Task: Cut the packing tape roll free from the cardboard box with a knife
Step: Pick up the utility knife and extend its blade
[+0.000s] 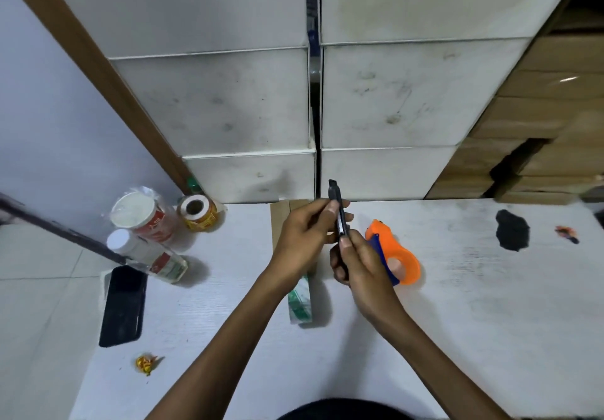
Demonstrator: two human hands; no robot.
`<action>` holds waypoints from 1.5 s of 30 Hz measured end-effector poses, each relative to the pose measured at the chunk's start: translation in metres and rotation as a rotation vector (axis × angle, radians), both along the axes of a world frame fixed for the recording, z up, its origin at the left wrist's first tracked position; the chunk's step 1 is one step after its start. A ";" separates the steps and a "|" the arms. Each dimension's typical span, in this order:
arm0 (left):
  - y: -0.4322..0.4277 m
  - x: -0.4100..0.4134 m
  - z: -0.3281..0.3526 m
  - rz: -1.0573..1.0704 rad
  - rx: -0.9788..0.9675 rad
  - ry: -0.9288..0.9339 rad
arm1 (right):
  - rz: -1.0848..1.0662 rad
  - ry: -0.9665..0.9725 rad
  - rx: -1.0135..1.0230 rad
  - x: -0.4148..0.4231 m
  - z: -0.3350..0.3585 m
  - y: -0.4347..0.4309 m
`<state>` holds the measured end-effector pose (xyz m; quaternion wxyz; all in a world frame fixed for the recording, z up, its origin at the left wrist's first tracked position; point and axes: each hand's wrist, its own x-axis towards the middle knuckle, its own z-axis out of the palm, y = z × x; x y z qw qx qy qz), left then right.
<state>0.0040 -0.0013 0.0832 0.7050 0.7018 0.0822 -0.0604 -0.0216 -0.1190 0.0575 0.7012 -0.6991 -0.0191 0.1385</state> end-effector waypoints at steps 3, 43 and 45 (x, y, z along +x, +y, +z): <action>-0.001 -0.009 0.028 -0.002 -0.012 -0.084 | 0.039 -0.041 0.098 -0.010 0.029 0.002; 0.014 -0.043 0.016 -0.214 -0.082 -0.024 | 0.069 -0.088 0.105 -0.033 0.016 -0.014; 0.019 -0.036 0.008 -0.236 -0.074 -0.005 | 0.074 -0.033 0.097 -0.028 0.011 -0.014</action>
